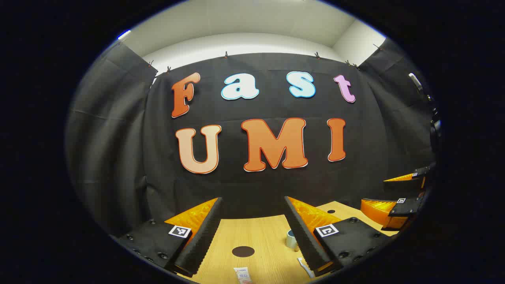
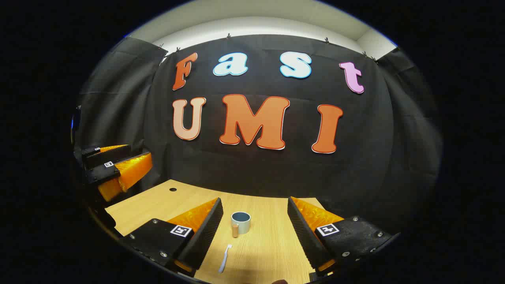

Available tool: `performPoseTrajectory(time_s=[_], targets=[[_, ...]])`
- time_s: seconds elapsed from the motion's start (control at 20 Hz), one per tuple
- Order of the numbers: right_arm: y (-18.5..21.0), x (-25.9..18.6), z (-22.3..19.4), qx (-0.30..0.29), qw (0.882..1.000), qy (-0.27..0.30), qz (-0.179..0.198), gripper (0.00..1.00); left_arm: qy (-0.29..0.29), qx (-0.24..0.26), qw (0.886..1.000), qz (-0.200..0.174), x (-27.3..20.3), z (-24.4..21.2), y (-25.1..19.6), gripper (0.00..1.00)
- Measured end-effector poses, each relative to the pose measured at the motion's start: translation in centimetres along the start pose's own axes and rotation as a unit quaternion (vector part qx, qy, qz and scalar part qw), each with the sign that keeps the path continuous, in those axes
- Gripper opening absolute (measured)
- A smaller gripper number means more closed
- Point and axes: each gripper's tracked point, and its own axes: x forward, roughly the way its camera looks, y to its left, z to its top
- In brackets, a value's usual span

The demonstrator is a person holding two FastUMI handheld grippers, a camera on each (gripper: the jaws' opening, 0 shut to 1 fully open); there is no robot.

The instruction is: Put the toothbrush and toothpaste on the desktop into the cup, then pick up the cup and place it on the coaster on the desktop.

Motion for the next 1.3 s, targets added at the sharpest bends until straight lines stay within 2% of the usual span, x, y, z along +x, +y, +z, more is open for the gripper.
performPoseTrajectory(time_s=[0.8, 1.3], targets=[[2.5, 0.6, -1.4, -0.016, 0.999, 0.036, 0.026, 0.99, 0.0, 0.006, 1.0, 0.01, -0.4, -0.2, 1.5, 0.99], [4.3, 2.2, -4.1, -0.017, 0.995, 0.095, 0.013, 0.99, 0.013, 0.012, 1.0, -0.006, 0.8, -1.7, 3.8, 0.99]])
